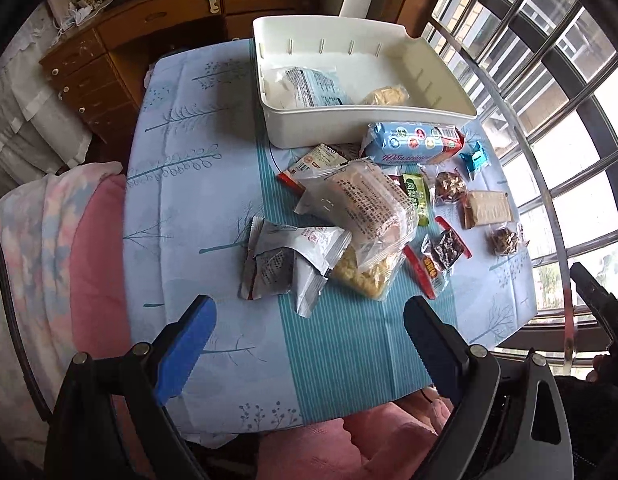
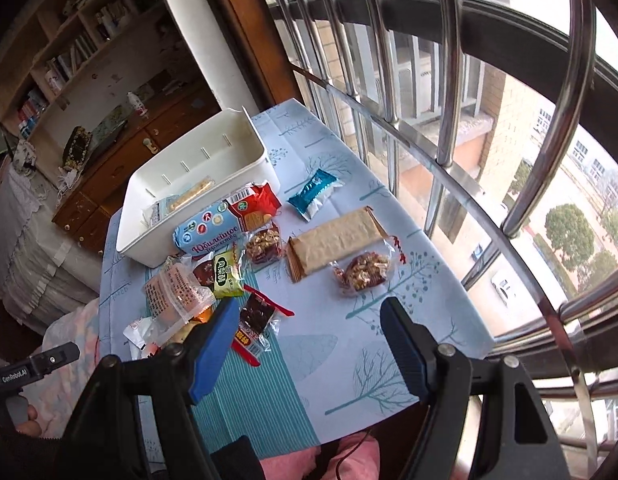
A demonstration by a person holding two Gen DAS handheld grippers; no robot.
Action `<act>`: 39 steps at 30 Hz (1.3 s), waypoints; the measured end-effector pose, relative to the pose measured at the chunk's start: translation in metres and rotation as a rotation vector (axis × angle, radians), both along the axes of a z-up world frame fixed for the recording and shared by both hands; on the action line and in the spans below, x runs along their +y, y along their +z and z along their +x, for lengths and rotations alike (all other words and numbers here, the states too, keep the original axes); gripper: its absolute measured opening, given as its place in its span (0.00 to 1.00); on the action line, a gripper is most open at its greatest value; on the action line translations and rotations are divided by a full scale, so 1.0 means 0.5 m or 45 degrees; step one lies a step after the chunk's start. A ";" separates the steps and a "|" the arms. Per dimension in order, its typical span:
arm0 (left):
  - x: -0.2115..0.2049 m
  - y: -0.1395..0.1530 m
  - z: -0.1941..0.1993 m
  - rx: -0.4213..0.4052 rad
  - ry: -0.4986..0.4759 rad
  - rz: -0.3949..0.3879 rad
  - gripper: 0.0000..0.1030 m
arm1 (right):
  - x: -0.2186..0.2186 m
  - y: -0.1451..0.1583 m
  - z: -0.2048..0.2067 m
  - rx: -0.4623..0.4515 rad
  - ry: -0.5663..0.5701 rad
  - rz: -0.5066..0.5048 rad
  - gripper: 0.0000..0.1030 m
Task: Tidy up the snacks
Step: 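Move both tools back to the snack pile beside the tray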
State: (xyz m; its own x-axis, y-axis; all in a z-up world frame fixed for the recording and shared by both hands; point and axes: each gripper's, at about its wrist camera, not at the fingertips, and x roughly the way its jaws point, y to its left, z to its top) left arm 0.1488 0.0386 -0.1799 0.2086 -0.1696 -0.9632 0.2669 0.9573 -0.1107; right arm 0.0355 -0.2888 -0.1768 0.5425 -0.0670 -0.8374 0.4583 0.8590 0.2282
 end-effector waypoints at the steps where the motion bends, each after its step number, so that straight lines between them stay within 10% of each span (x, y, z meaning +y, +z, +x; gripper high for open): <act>1: 0.002 -0.007 0.009 0.010 -0.021 0.009 0.92 | 0.002 -0.003 -0.001 0.006 -0.023 0.012 0.71; 21: 0.023 -0.215 0.131 0.314 -0.288 0.062 0.91 | 0.093 -0.113 0.033 0.216 -0.354 0.348 0.71; 39: 0.006 -0.289 0.186 0.452 -0.216 -0.039 0.91 | 0.084 -0.225 0.082 0.323 -0.601 0.547 0.71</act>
State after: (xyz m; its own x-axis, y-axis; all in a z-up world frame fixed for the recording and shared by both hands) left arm 0.2415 0.0416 -0.3246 -0.1700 -0.2032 -0.9643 0.3610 0.8977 -0.2528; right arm 0.0766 -0.2470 -0.2895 0.3204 0.1184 -0.9398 0.8454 0.4118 0.3401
